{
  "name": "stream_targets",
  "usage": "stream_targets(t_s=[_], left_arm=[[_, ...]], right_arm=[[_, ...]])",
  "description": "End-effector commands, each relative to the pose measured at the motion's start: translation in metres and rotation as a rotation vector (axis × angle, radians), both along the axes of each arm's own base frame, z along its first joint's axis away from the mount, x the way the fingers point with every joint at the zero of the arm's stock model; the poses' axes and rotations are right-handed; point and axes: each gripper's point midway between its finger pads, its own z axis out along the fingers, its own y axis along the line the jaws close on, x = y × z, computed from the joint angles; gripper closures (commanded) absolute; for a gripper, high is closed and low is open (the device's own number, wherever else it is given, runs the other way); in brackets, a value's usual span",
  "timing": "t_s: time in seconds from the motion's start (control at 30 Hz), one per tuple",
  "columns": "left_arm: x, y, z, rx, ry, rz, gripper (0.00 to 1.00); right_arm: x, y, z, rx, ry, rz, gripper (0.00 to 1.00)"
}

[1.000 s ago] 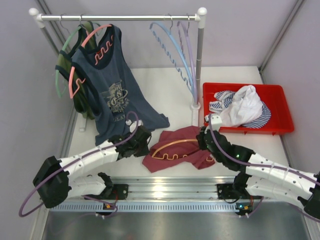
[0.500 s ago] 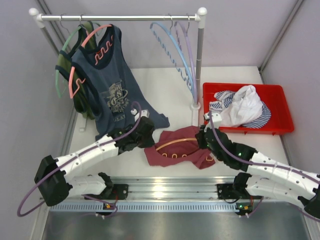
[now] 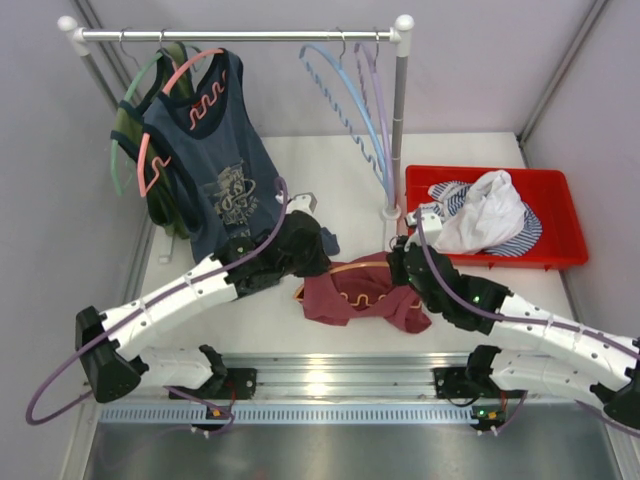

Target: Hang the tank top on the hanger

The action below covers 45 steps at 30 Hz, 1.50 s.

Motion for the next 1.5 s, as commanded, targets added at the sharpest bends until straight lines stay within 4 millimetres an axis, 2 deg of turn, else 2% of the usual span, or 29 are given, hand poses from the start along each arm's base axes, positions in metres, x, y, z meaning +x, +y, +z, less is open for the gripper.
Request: stream_targets(t_s=[0.0,0.37,0.47,0.63,0.7,0.73,0.8,0.87,0.9,1.03,1.1,1.27,1.47], left_arm=[[0.002,-0.003,0.027,-0.01,-0.045,-0.003,1.0],[0.001,-0.022,0.082,-0.088,-0.126,-0.013,1.0],[0.001,-0.021,0.096,-0.102,-0.153,-0.014,1.0],[-0.001,-0.019,0.097,-0.068,-0.18,-0.059,1.0],[-0.003,-0.018,0.098,-0.054,-0.216,-0.112,0.8],[-0.003,-0.017,0.099,-0.045,-0.236,-0.128,0.73],[-0.004,-0.015,0.107,-0.041,-0.311,-0.193,0.63],[-0.009,-0.012,0.113,-0.05,-0.373,-0.244,0.57],[-0.008,-0.014,0.123,-0.057,-0.437,-0.281,0.54],[-0.014,-0.004,0.14,-0.028,-0.565,-0.372,0.48],[-0.015,-0.002,0.136,0.025,-0.598,-0.431,0.45],[-0.037,-0.019,0.134,-0.041,-0.664,-0.648,0.41],[-0.028,-0.013,0.119,-0.071,-0.607,-0.764,0.41]], right_arm=[[0.009,0.01,0.049,0.093,-0.096,-0.021,1.0],[-0.002,0.031,0.096,0.164,-0.182,-0.029,1.0],[-0.008,0.038,0.102,0.158,-0.196,-0.028,1.0],[-0.013,0.041,0.104,0.158,-0.199,-0.027,1.0],[-0.015,0.039,0.103,0.159,-0.199,-0.022,1.0],[-0.016,0.036,0.105,0.169,-0.202,-0.021,1.0],[-0.018,0.035,0.105,0.18,-0.203,-0.01,1.0],[-0.021,0.031,0.109,0.195,-0.21,0.003,1.0],[-0.022,0.03,0.11,0.202,-0.209,0.01,1.0],[-0.027,0.022,0.114,0.224,-0.214,0.02,1.0],[-0.029,0.023,0.114,0.23,-0.209,0.039,1.0],[-0.034,0.021,0.116,0.239,-0.203,0.065,1.0],[-0.038,0.017,0.117,0.238,-0.195,0.082,1.0]])
